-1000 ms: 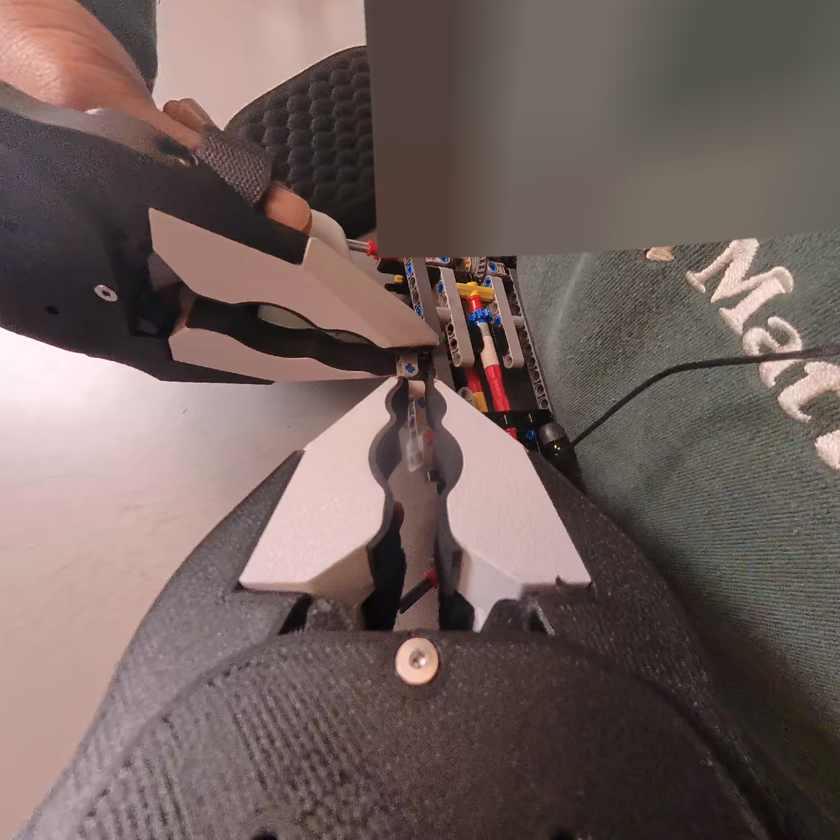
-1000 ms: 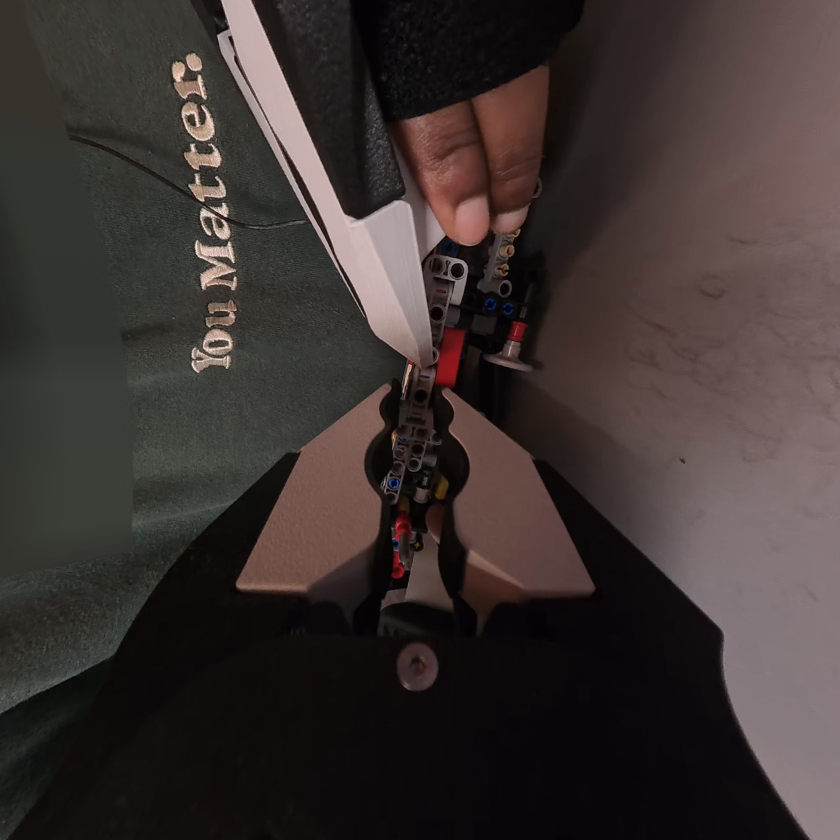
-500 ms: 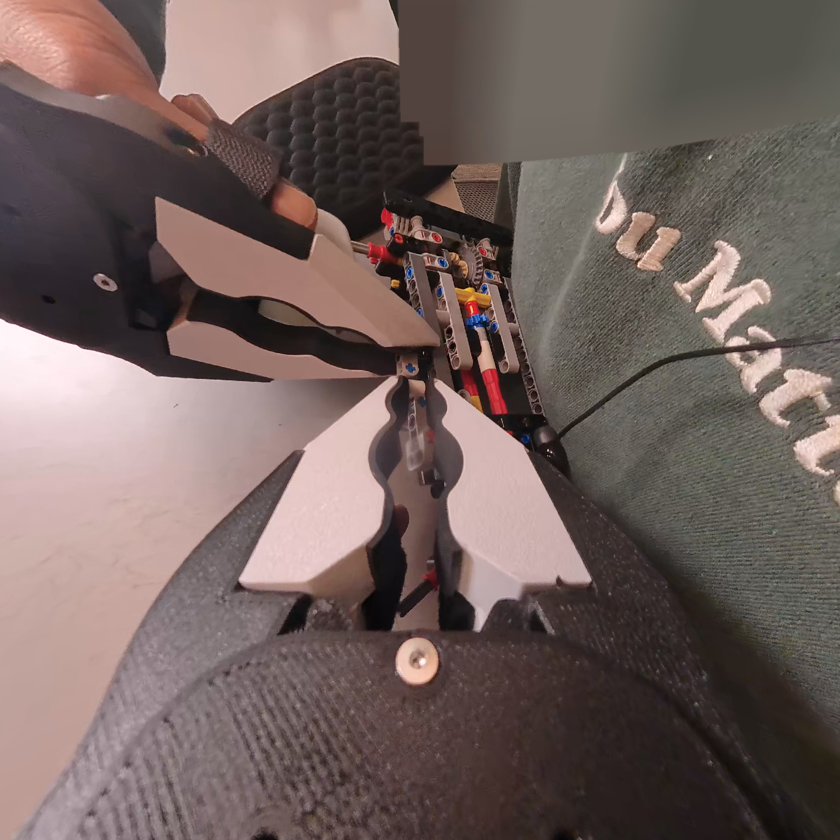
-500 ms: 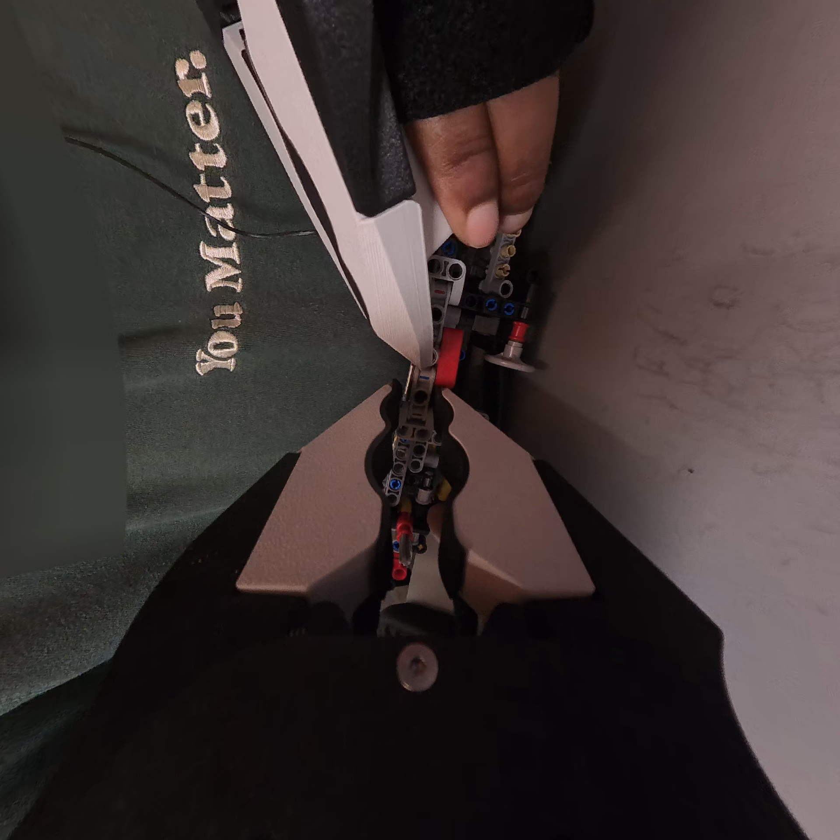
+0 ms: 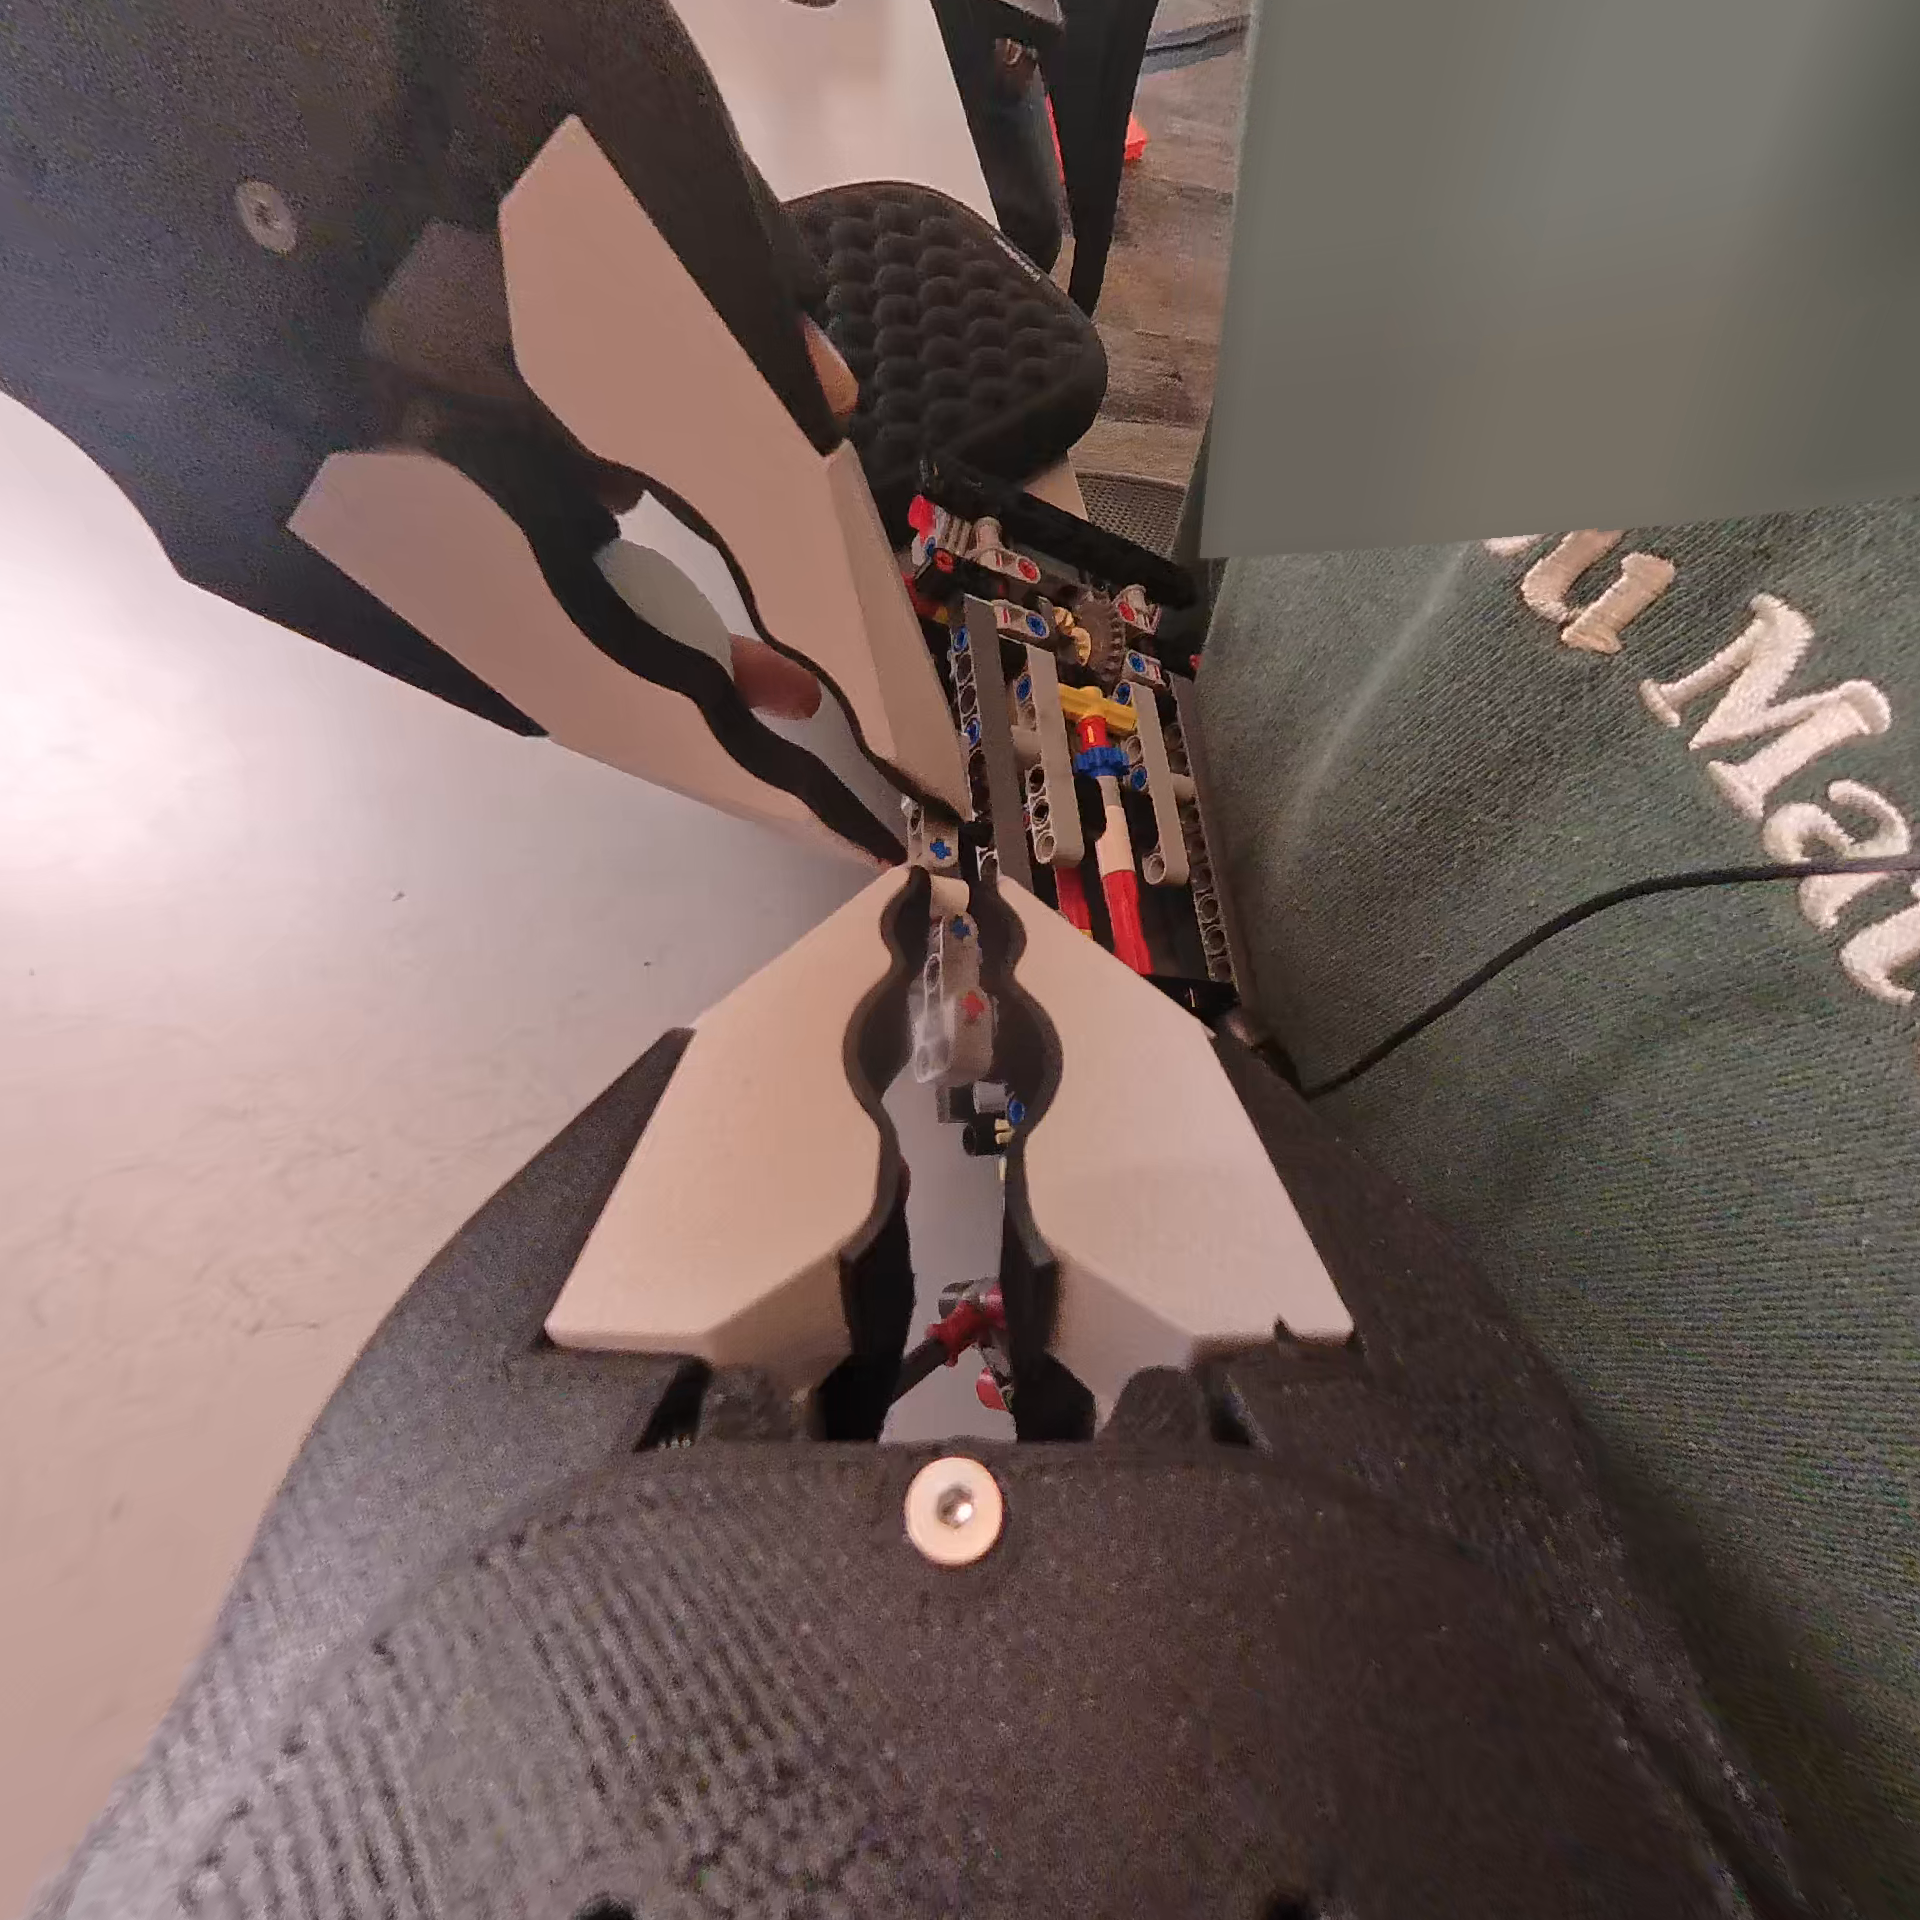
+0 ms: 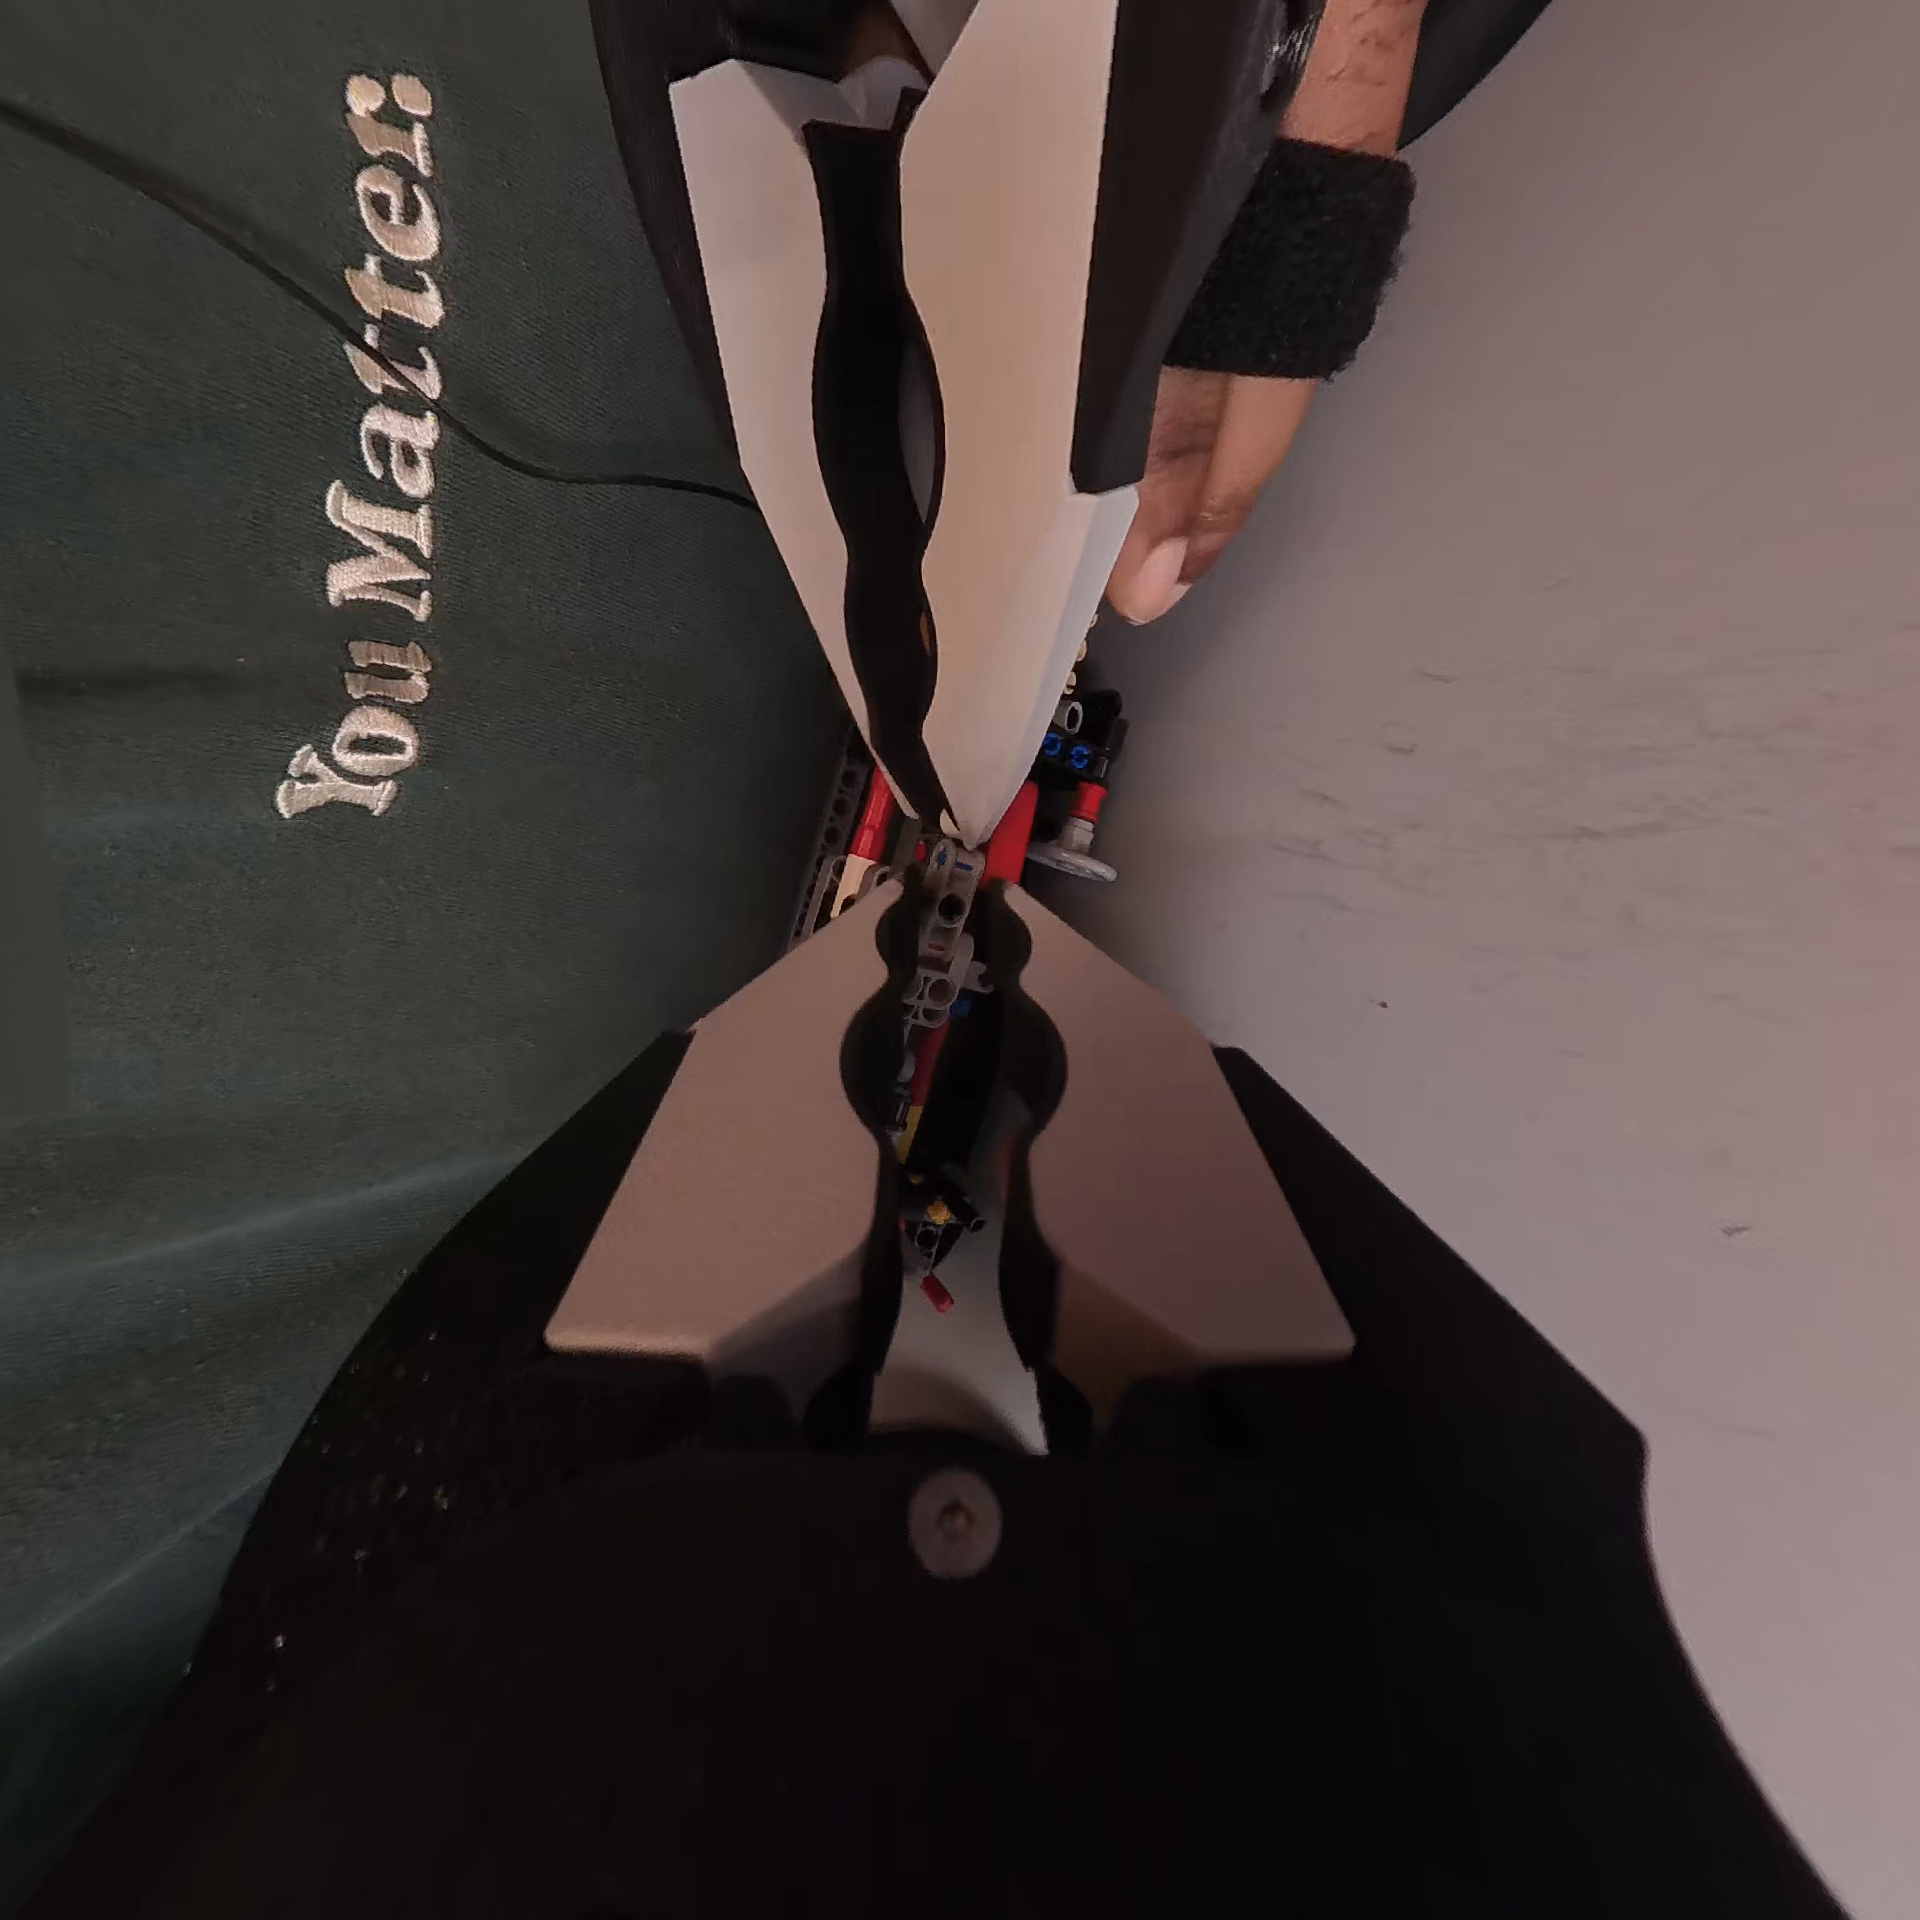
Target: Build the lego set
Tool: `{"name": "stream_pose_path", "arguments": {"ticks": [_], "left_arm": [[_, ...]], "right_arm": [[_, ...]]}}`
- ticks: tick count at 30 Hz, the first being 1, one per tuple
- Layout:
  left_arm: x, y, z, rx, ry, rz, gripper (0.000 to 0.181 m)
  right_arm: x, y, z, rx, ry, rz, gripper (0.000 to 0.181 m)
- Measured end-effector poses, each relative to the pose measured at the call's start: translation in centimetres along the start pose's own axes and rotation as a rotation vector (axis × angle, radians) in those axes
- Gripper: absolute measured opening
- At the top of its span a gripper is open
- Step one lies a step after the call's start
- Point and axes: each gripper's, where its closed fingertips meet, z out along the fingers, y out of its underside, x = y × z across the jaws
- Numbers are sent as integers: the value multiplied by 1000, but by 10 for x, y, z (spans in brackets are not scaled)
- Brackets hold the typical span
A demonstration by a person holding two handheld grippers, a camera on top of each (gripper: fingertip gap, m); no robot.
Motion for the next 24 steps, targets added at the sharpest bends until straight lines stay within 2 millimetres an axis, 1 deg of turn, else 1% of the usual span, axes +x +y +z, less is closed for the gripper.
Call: {"name": "stream_pose_path", "arguments": {"ticks": [3,4,5,7,9,12,19,24], "left_arm": [[3,0,-3,3,54,-32,11],[5,0,-6,6,83,-51,18],[6,0,-9,5,97,-68,22],[2,3,-14,-18,84,-66,22],[2,6,-18,-33,84,-63,20],[2,9,-17,-50,54,-40,8],[4,9,-16,-15,-22,28,7],[2,8,-15,-4,-85,64,6]], "right_arm": [[-1,-2,2,-2,-23,1,8],[-1,-3,1,-5,-19,-6,8],[0,-3,1,-16,-12,-15,8],[0,-4,1,-27,-9,-27,8],[0,-5,0,-34,-6,-37,7],[-1,-5,1,-40,-2,-46,7],[-5,-4,2,-15,-4,-27,7],[-4,-3,0,-43,29,-52,7]]}}
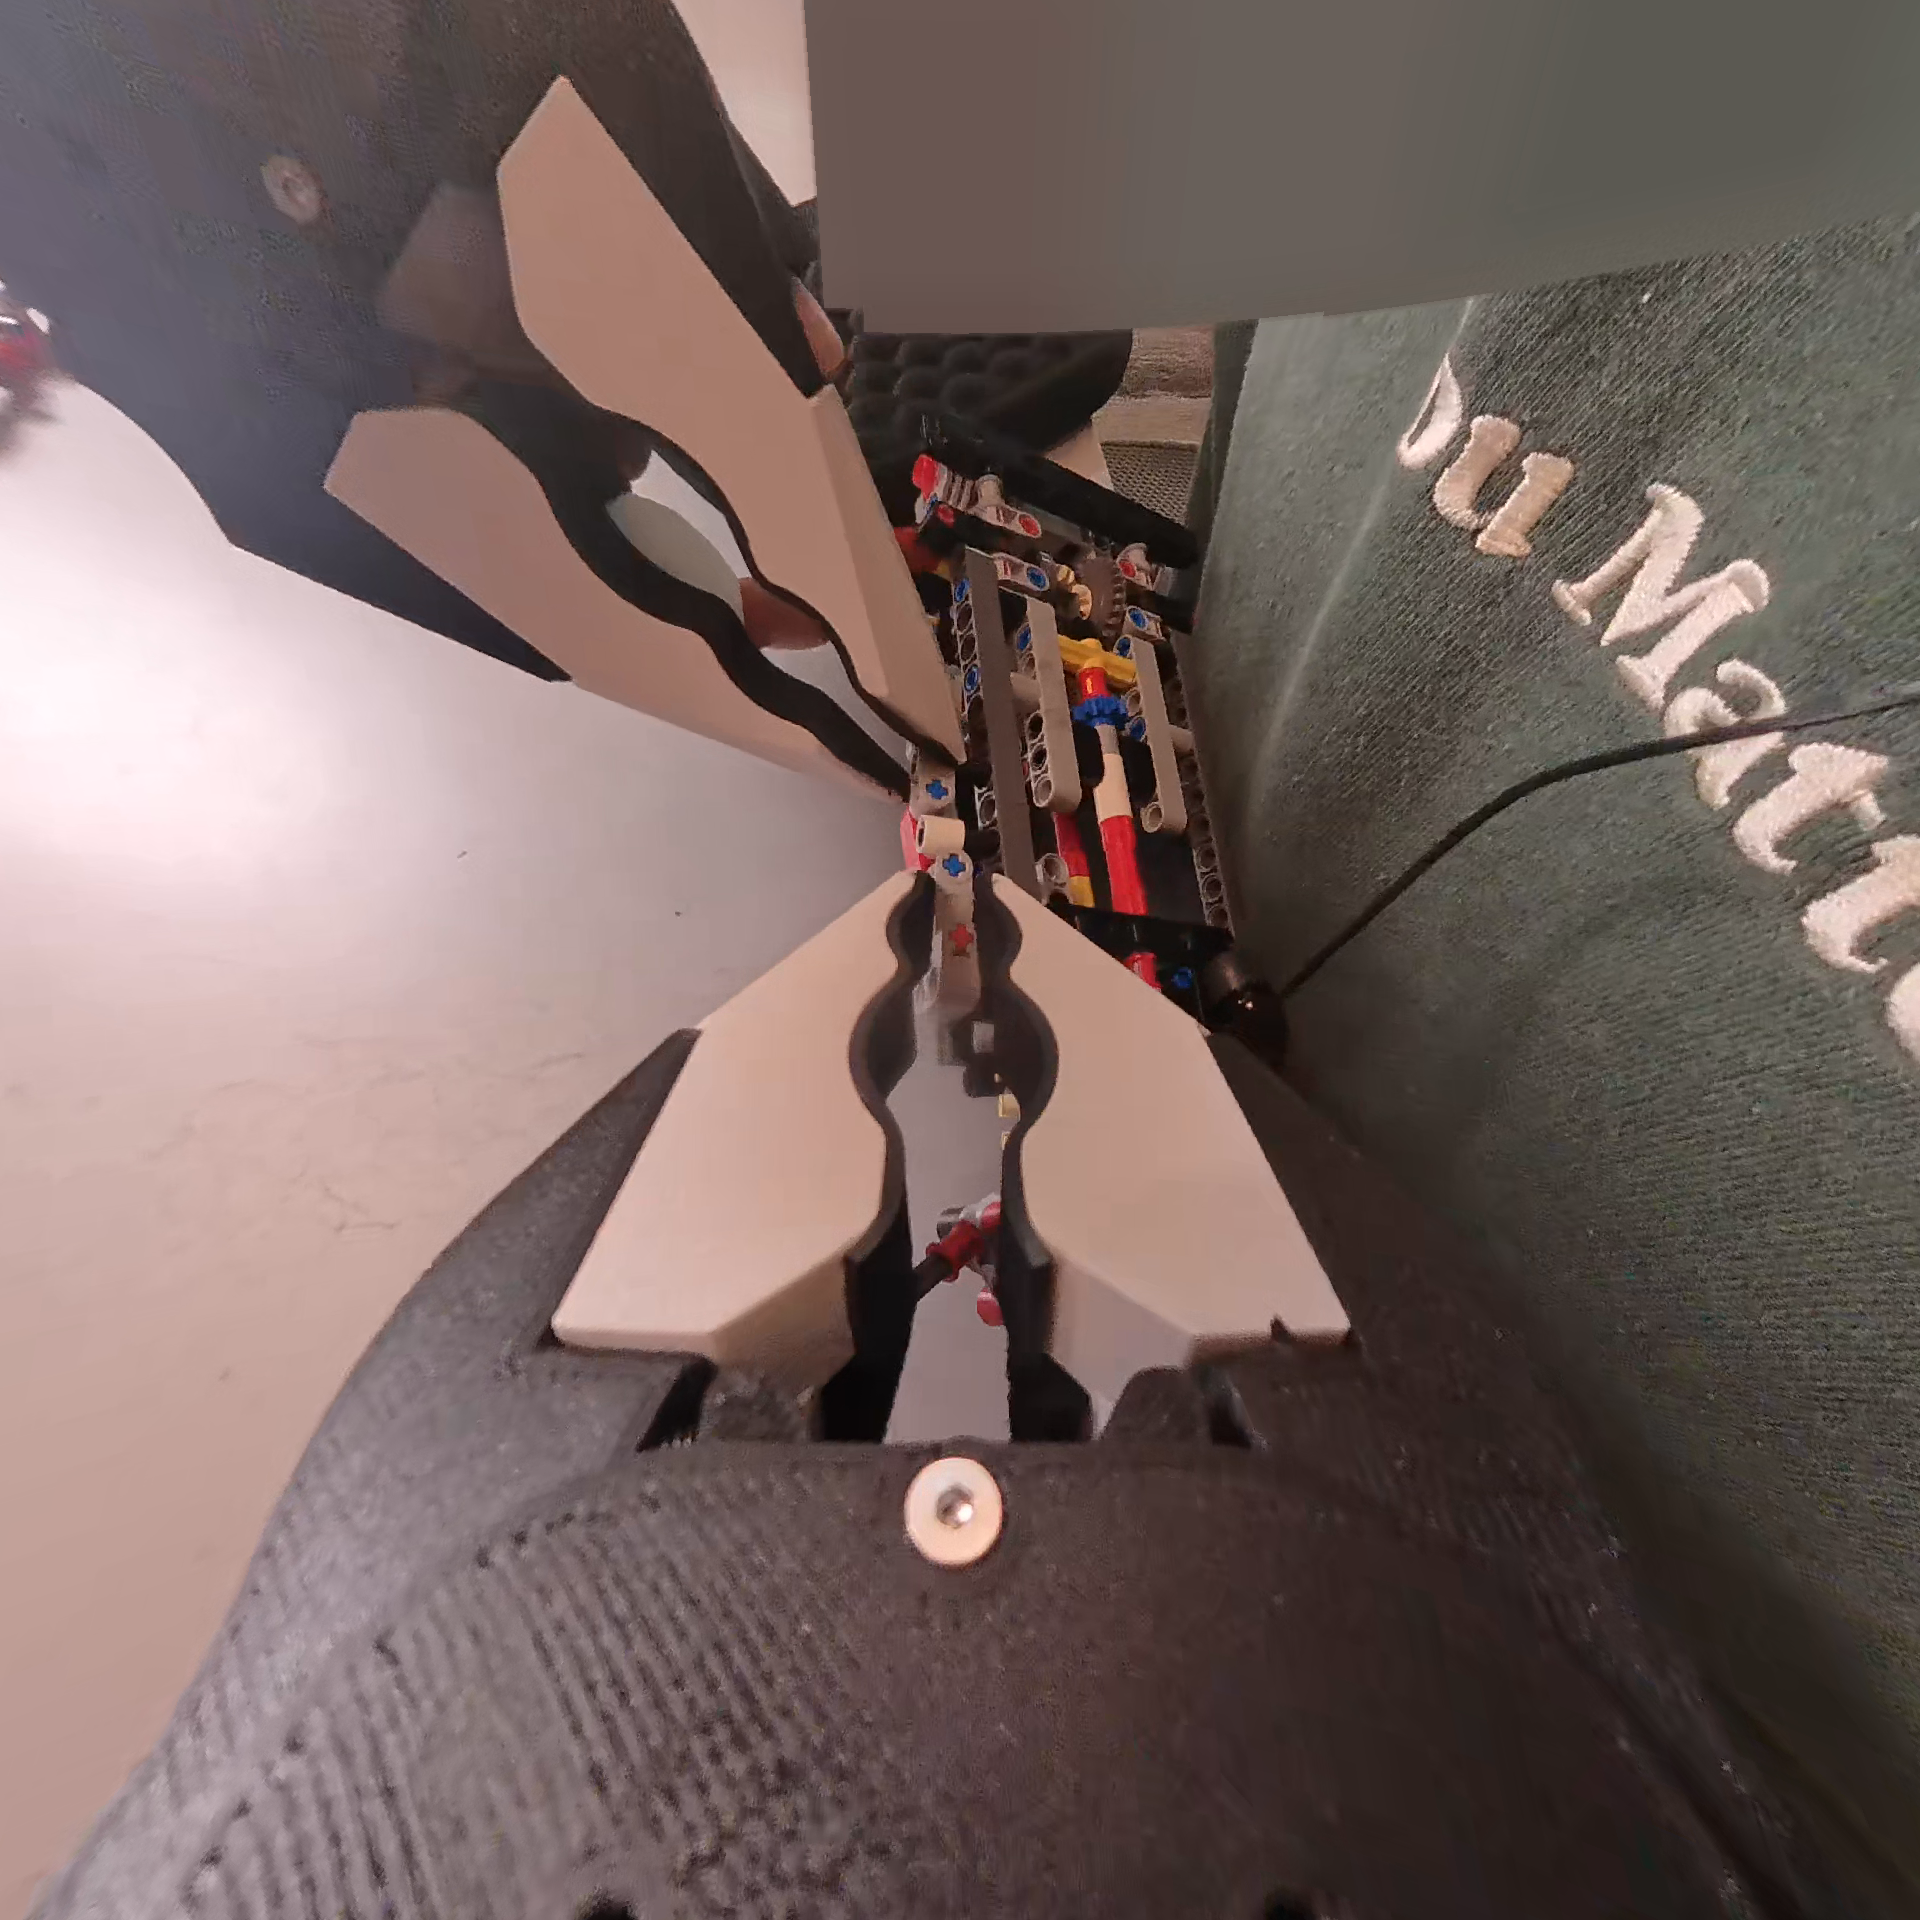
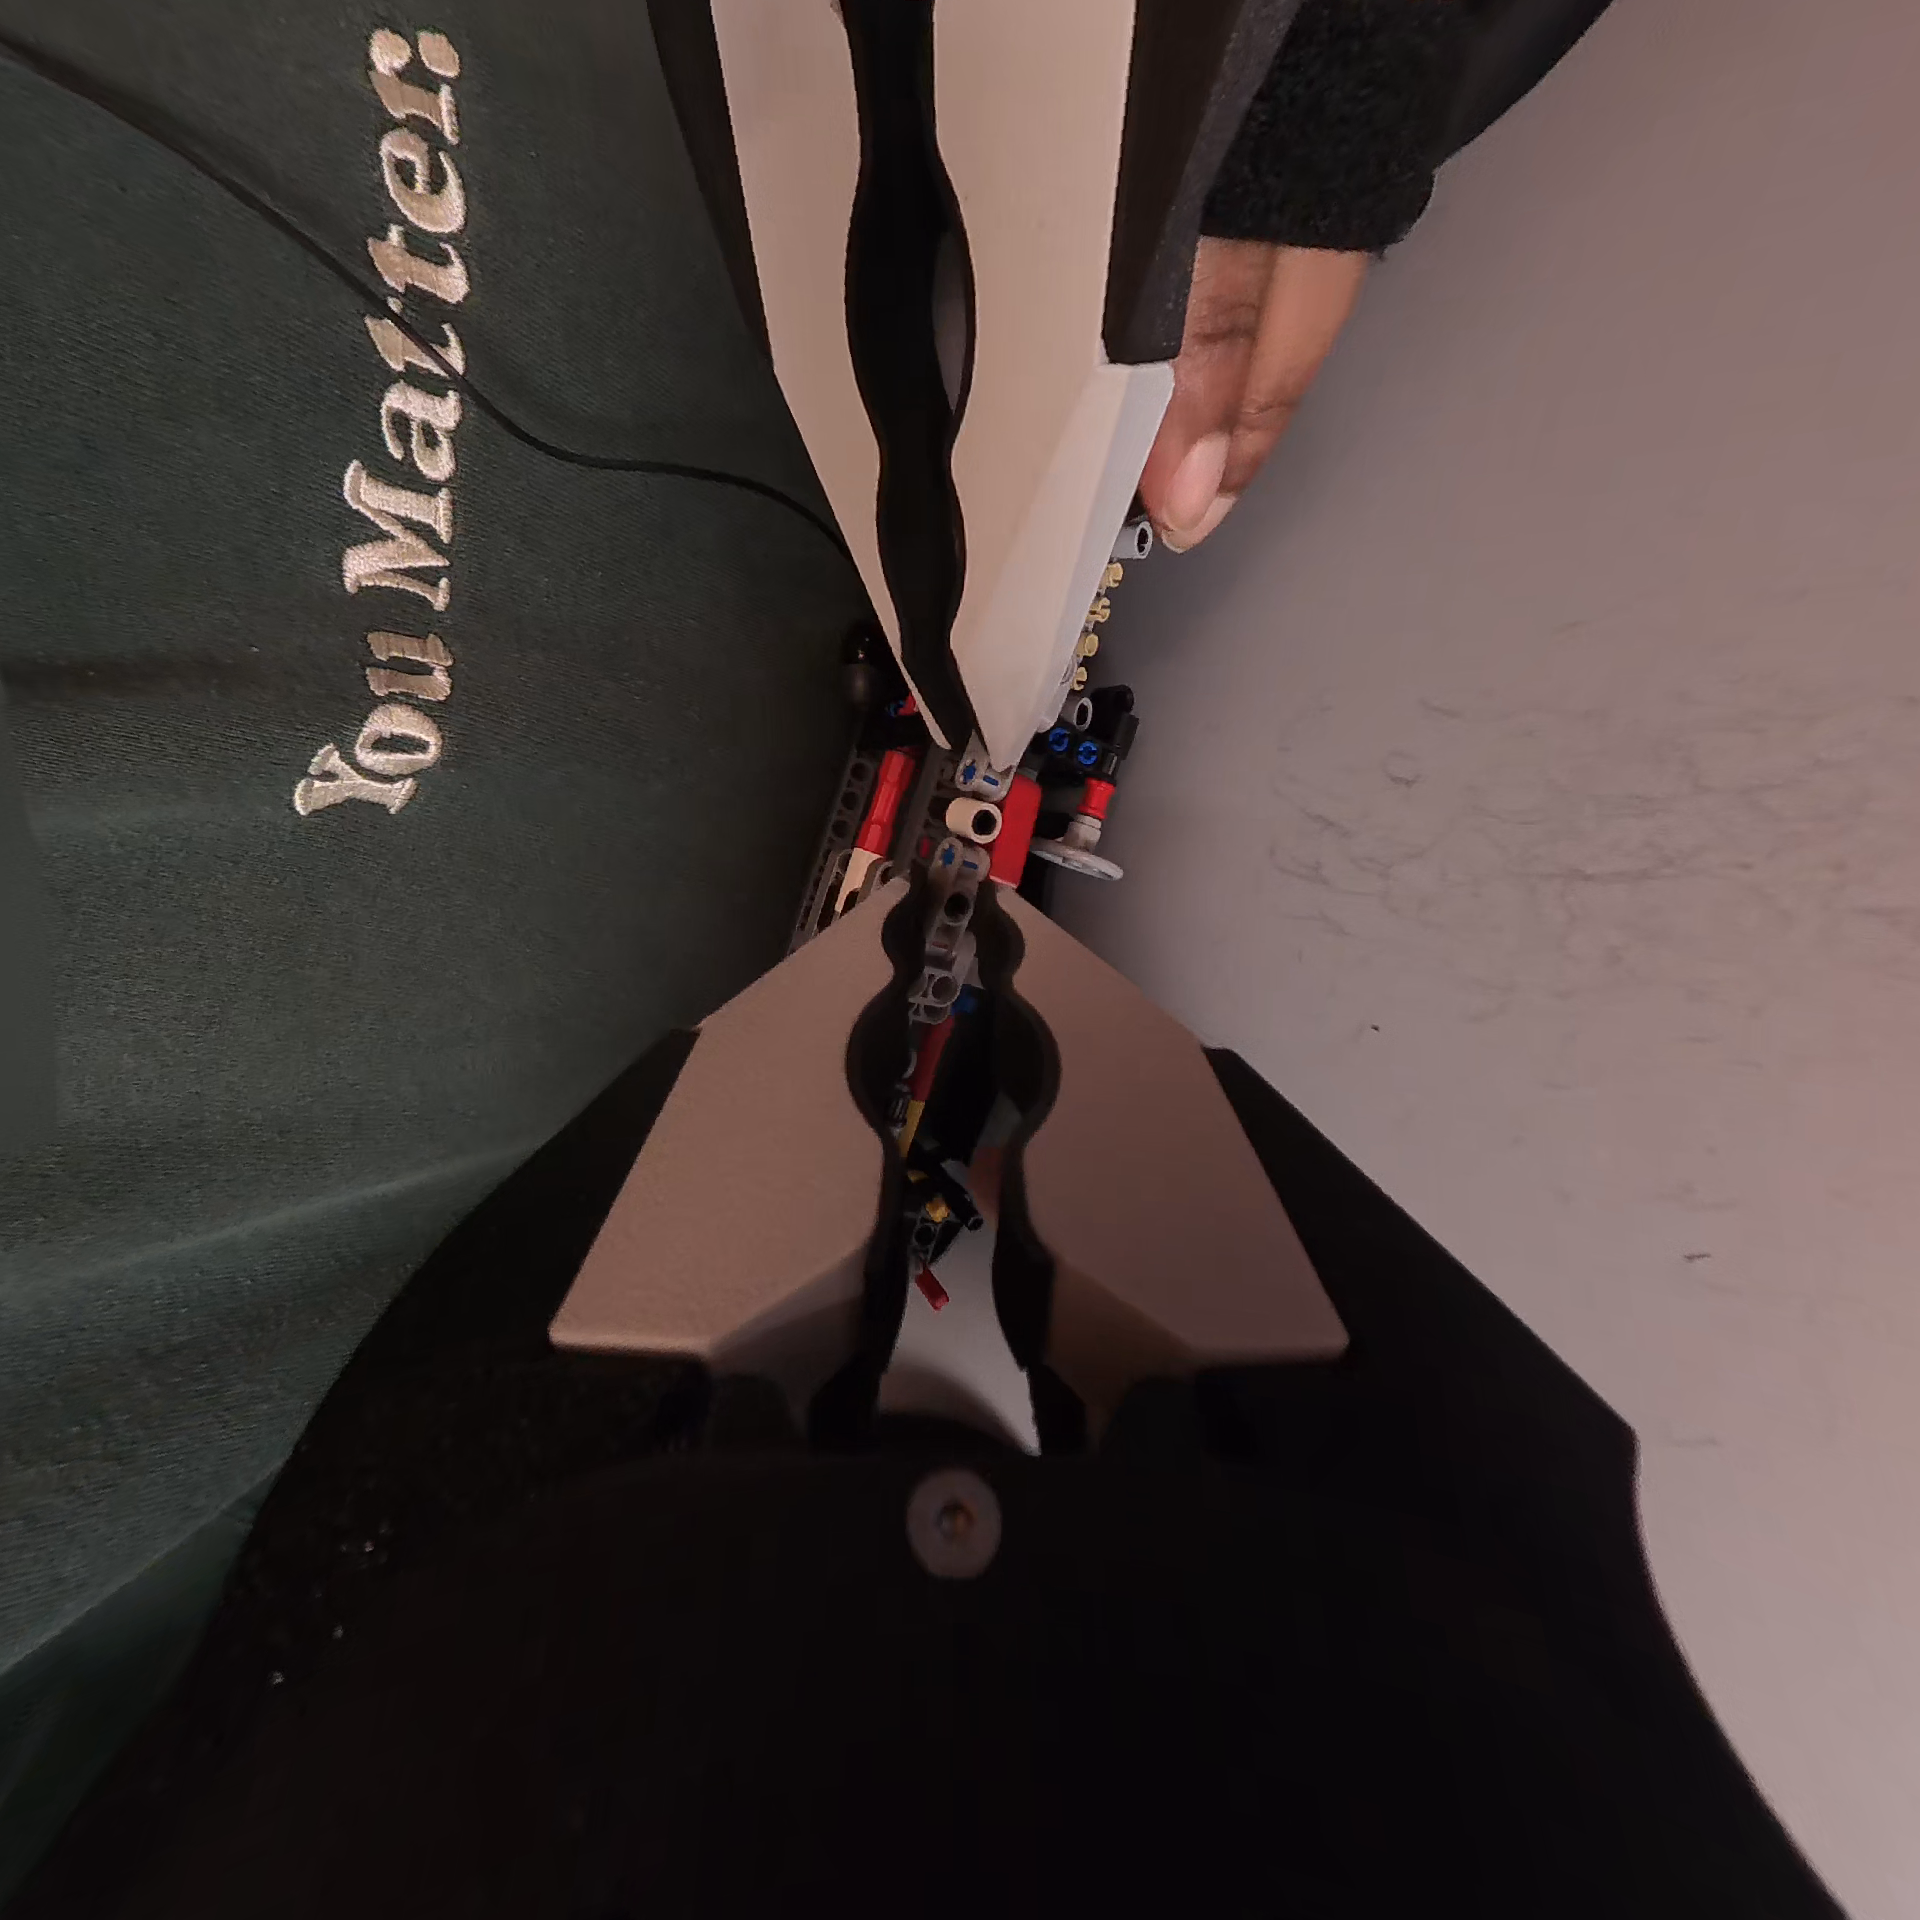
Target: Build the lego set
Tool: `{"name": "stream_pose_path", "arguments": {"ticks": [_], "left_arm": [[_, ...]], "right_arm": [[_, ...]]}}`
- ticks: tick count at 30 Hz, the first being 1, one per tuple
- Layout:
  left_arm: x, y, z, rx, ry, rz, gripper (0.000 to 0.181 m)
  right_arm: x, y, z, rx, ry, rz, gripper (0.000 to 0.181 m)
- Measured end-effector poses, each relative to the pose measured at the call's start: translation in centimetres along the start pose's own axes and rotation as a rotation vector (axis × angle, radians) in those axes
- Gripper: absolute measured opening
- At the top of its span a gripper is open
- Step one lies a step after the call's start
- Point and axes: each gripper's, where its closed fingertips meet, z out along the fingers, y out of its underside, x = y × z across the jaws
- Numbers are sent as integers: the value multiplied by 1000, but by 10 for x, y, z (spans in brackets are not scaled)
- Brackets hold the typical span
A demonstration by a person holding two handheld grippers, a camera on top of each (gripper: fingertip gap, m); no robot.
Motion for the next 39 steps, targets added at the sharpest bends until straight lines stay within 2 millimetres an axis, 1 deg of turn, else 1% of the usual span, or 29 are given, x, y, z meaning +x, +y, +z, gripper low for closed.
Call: {"name": "stream_pose_path", "arguments": {"ticks": [4,5,6,7,10,14,17,21,26,34,39], "left_arm": [[1,1,-2,0,-8,11,9],[4,2,-3,-5,14,5,20],[4,3,-4,-9,24,-6,24],[3,4,-7,-14,28,-17,25],[0,5,-12,-6,39,-57,20],[-3,7,-12,-21,3,-33,8],[-5,9,-10,-42,-10,-12,8],[-7,10,-10,-52,12,-20,8],[-7,12,-10,-86,47,18,8],[0,11,-10,-114,101,42,9],[3,11,-9,-136,131,24,10]], "right_arm": [[1,-1,-1,2,8,2,7],[2,-1,-2,2,14,0,7],[3,-2,-2,2,17,-4,6],[3,-2,-3,2,17,-6,6],[3,-2,-3,2,22,-11,6],[4,-2,-3,5,16,-4,6],[6,-1,-3,0,22,0,6],[7,-1,-4,-7,24,0,6],[8,-1,-4,-6,13,9,6],[5,0,-3,-6,-16,20,6],[5,2,-2,-6,-6,10,6]]}}
